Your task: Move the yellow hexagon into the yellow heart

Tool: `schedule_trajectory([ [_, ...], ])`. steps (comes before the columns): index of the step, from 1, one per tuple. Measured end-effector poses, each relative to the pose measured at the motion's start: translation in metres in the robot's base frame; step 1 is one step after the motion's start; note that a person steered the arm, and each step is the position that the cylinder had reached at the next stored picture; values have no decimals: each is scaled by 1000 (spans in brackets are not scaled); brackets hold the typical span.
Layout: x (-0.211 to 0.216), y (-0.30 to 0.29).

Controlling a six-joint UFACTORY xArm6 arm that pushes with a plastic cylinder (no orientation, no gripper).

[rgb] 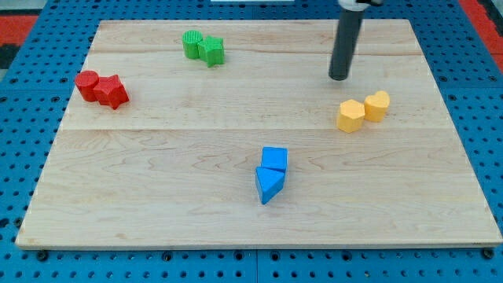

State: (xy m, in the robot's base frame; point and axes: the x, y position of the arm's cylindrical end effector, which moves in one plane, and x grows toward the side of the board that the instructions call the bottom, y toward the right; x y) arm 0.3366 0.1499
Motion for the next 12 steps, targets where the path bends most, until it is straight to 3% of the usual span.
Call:
schedule_trajectory([
  [1,26,26],
  [4,156,33],
  [5,142,36],
  [7,37,26],
  [8,20,-1],
  [10,23,-50],
  [12,25,-48],
])
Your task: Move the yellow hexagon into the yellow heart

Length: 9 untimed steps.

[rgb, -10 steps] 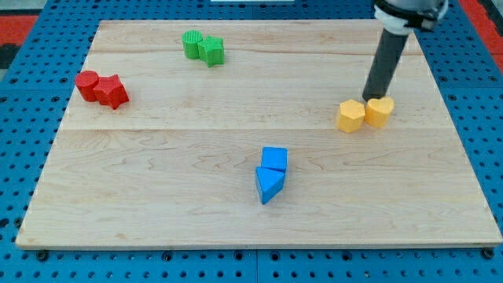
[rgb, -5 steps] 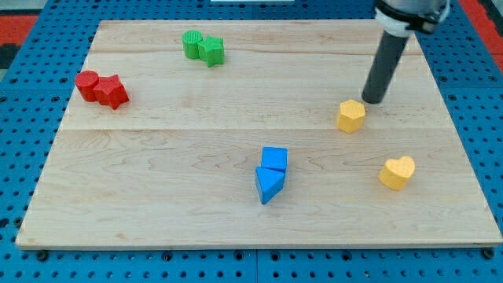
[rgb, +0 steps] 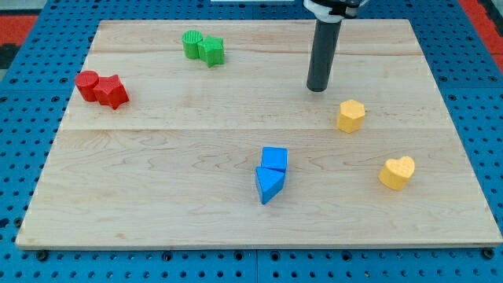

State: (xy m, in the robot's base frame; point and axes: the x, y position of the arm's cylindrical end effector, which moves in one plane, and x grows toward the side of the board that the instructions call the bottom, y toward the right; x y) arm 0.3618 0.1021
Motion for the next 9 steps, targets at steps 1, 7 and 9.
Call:
schedule_trajectory([
  [1,9,2],
  [7,144,49],
  [9,59,-52],
])
